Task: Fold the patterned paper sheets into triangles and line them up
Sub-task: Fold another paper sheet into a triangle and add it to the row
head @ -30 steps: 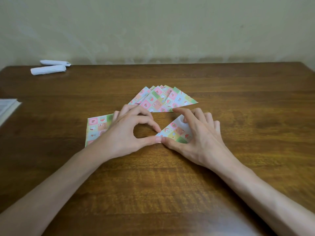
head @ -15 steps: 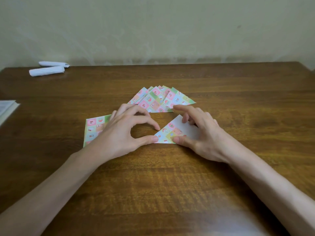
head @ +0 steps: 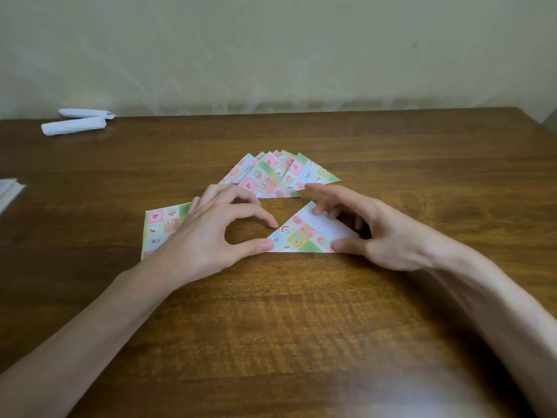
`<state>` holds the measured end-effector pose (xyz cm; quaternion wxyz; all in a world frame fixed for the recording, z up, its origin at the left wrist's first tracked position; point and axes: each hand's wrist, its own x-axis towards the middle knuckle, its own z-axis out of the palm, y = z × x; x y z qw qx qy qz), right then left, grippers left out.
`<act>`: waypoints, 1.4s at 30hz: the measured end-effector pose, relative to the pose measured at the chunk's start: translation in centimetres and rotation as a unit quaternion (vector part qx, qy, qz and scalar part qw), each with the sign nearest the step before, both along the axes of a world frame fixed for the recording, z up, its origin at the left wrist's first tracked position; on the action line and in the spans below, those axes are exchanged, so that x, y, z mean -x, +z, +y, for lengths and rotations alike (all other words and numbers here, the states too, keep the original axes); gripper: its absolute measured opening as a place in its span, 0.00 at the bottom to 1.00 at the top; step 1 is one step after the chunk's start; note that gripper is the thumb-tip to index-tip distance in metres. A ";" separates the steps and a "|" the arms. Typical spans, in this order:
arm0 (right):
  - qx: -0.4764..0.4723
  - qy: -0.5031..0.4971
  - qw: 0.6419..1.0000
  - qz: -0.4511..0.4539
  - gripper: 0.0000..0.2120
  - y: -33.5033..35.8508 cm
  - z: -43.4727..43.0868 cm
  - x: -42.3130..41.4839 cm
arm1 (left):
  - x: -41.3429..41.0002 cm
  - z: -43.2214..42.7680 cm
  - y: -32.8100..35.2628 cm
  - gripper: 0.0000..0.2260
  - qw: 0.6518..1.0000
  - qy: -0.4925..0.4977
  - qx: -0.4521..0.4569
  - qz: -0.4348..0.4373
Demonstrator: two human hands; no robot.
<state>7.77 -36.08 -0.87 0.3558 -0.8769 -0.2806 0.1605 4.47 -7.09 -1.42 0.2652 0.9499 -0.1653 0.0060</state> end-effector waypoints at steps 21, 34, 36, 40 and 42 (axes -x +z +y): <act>-0.030 0.016 0.994 -0.108 0.14 -0.1 0.6 1.1 | 1.5 -0.6 0.0 0.06 0.987 0.002 0.010 -0.158; 0.012 0.039 0.993 -0.112 0.20 -0.4 0.3 1.1 | 1.9 -0.7 -0.4 0.10 0.988 0.006 -0.059 -0.146; 0.005 0.027 0.991 -0.133 0.18 -0.6 0.5 1.3 | 1.9 -0.9 -0.7 0.15 0.988 0.030 -0.045 -0.145; 0.002 0.011 0.989 -0.149 0.16 -0.8 1.0 1.5 | 2.0 -1.3 -0.8 0.19 0.991 0.053 -0.003 -0.119; 0.000 0.012 0.986 -0.168 0.15 -0.9 1.2 1.6 | 2.0 -1.4 -0.8 0.19 0.992 0.051 -0.007 -0.112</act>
